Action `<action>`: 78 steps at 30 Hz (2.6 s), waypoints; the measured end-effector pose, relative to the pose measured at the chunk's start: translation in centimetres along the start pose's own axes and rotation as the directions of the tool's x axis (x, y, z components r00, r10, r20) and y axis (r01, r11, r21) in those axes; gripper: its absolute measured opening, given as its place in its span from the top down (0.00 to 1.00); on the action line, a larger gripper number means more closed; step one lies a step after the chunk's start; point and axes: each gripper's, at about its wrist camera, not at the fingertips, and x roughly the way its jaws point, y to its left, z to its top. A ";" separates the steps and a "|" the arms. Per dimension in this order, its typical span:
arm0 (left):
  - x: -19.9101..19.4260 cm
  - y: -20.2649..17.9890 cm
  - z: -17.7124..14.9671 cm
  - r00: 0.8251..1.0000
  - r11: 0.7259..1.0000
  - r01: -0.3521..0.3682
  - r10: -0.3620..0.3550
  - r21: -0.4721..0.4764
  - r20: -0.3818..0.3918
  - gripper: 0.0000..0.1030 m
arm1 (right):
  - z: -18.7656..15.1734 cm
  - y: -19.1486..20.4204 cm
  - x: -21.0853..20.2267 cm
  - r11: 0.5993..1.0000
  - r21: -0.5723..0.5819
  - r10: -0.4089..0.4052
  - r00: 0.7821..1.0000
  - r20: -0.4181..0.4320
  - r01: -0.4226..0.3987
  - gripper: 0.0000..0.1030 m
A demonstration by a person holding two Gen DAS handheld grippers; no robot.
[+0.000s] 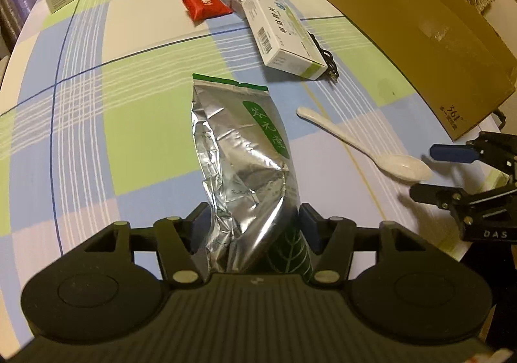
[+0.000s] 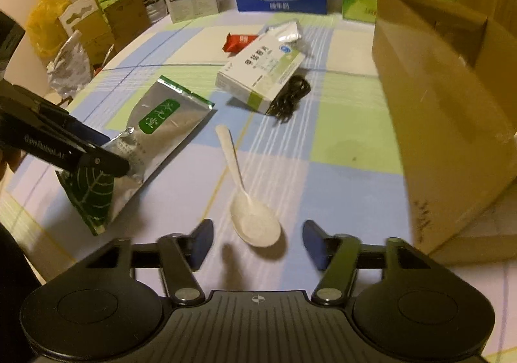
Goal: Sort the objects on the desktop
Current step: 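Lift the held spoon and foil pouch up off the table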
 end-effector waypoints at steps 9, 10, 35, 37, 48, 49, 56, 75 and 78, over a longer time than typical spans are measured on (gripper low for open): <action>1.2 0.7 1.8 1.000 0.999 0.009 -0.009 -0.031 -0.022 0.27 | -0.1 1.2 0.4 0.988 -0.155 -0.019 0.999 0.026 0.023 0.38; 1.6 0.7 2.0 0.999 1.000 0.011 -0.011 -0.028 -0.031 0.27 | -0.1 1.4 0.6 0.985 -0.173 -0.022 0.999 0.026 0.026 0.38; 3.0 -0.5 1.8 0.997 0.998 0.025 -0.020 0.065 -0.080 0.38 | -0.3 1.3 3.3 0.955 -0.291 0.058 0.998 -0.004 -0.057 0.55; 3.1 -0.1 1.5 0.997 0.999 0.017 -0.015 0.031 -0.080 0.31 | -0.3 1.2 3.3 0.957 -0.283 0.068 0.998 -0.003 -0.066 0.58; 4.5 -1.3 1.5 0.993 0.994 -0.052 0.062 0.093 -0.104 0.17 | -0.6 1.1 3.2 0.961 -0.268 0.081 0.997 0.014 -0.074 0.69; 4.5 -1.5 1.7 0.991 0.992 -0.066 0.078 0.105 -0.108 0.21 | -0.6 1.1 3.1 0.960 -0.269 0.081 0.997 0.014 -0.074 0.69; 3.7 -0.7 2.0 0.995 0.997 -0.044 0.050 0.070 -0.084 0.43 | -0.7 0.9 3.1 0.962 -0.263 0.079 0.997 0.022 -0.071 0.68; 2.9 -1.8 1.7 0.996 0.993 -0.035 0.043 0.109 -0.077 0.53 | -0.7 1.0 3.3 0.960 -0.274 0.071 0.997 0.034 -0.059 0.67; 3.0 -1.7 1.7 0.996 0.993 -0.036 0.045 0.109 -0.080 0.53 | -0.7 1.0 3.3 0.961 -0.270 0.073 0.997 0.032 -0.062 0.67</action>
